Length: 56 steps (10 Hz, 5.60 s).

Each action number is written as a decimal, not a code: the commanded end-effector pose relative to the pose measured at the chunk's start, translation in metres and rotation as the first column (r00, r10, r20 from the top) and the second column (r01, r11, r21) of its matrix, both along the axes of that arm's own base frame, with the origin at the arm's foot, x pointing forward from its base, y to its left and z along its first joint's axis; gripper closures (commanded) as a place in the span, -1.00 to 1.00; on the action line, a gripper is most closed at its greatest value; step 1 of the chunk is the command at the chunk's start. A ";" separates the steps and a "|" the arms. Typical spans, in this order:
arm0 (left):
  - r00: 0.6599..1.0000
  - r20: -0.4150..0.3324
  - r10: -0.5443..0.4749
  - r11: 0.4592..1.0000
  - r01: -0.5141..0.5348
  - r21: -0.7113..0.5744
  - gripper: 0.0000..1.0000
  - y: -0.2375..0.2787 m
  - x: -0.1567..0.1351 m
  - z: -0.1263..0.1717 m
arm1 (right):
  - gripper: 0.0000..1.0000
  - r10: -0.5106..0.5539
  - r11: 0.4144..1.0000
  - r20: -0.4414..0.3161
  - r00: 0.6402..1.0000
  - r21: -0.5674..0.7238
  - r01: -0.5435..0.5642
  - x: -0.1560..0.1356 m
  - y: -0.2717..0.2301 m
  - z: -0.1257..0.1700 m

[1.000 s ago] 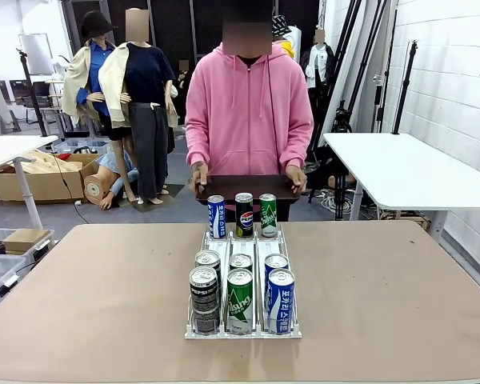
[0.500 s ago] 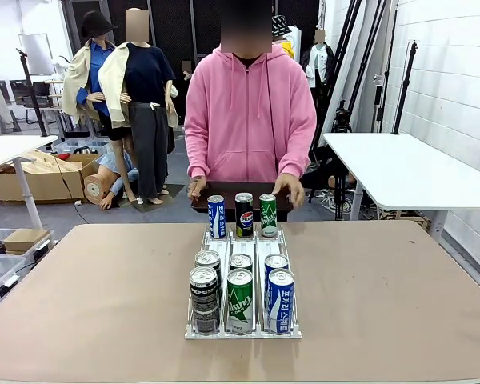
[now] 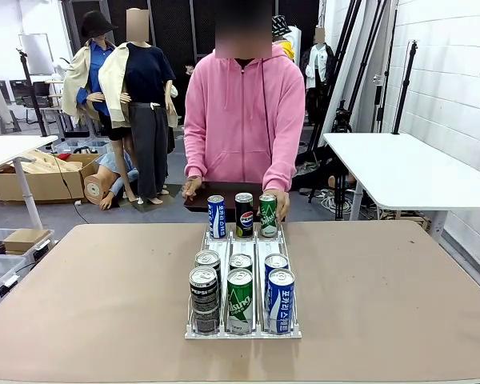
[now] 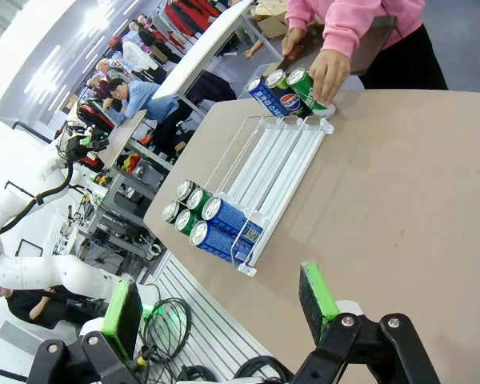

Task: Retrieve and hand over the desired beverage to the person.
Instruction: Pick up a can of the same type that the person held from the Automatic Can Dispenser.

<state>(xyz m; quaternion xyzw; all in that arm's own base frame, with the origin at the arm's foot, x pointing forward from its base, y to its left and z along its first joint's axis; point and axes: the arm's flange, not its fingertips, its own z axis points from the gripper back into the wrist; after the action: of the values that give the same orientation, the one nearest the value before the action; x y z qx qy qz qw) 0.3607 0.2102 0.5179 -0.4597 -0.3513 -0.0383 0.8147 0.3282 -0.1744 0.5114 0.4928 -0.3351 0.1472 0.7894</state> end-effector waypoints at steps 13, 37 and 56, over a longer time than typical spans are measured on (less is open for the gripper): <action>1.000 0.014 -0.002 1.000 0.002 -0.016 -1.00 0.002 0.000 0.001 | -1.00 -0.001 1.000 0.014 1.000 0.023 0.001 0.002 0.000 0.001; 1.000 0.014 -0.002 1.000 0.002 -0.016 -1.00 0.002 0.000 0.001 | -1.00 -0.001 1.000 0.014 1.000 0.023 0.001 0.002 0.000 0.001; 0.989 -0.130 -0.064 0.993 0.051 -0.104 -1.00 -0.025 -0.005 0.021 | -1.00 -0.001 1.000 0.014 1.000 0.023 0.001 0.002 0.000 0.001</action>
<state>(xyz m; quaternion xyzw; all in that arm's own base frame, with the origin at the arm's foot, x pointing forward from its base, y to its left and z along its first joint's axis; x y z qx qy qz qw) 0.3627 0.1875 0.5258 -0.5057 -0.2934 -0.0140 0.8112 0.3283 -0.1745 0.5113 0.4928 -0.3349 0.1470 0.7895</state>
